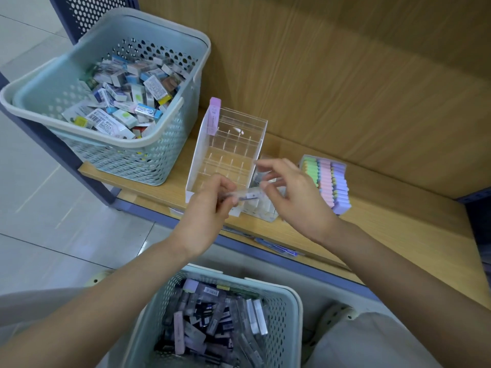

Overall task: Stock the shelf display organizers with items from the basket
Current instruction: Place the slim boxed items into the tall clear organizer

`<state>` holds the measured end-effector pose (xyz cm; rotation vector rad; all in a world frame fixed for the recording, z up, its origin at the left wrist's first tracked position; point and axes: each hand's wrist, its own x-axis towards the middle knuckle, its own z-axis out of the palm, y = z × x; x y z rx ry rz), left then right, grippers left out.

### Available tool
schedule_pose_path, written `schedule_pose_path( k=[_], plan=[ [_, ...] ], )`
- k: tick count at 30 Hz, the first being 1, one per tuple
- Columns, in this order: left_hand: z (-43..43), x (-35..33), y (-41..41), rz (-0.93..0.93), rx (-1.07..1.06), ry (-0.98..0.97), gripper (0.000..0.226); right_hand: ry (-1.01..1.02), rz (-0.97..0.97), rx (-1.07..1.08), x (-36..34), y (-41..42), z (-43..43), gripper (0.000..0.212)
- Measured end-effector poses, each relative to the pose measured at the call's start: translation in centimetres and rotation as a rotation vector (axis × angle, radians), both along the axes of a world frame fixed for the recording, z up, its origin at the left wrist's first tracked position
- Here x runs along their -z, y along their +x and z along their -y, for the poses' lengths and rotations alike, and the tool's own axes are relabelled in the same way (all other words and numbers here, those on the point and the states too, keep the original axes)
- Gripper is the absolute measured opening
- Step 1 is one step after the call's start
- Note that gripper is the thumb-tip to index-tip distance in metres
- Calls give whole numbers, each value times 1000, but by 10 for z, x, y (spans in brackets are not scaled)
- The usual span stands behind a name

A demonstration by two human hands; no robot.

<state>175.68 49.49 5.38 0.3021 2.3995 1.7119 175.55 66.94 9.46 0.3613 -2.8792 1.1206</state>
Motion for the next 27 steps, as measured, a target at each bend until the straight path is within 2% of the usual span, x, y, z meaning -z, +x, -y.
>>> schedule_pose_path(
  k=[3, 6, 9, 12, 15, 17, 23, 25, 27],
  plan=[
    [-12, -13, 4, -90, 65, 3, 28, 148, 96, -142, -9, 17, -10, 37],
    [-27, -20, 3, -135, 129, -14, 28, 191, 138, -132, -7, 25, -22, 39],
    [-42, -12, 0, -176, 136, -85, 18, 247, 58, -53, -2, 26, -35, 28],
    [-48, 14, -5, -249, 155, -270, 24, 169, 39, 136, 2, 19, -49, 14],
    [-46, 43, -4, -394, 293, -556, 35, 62, 54, 271, 7, 10, -51, 13],
    [-43, 57, 1, -512, 336, -667, 43, 26, 37, 275, 9, 4, -46, 18],
    [-38, 66, 3, -708, 282, -773, 66, -43, 53, 206, 22, -15, -36, 21],
    [-35, 67, 3, -730, 289, -799, 68, -29, 39, 190, 31, -22, -33, 11],
    [-33, 67, 3, -711, 315, -796, 71, -12, 21, 179, 38, -28, -28, 13]
  ],
)
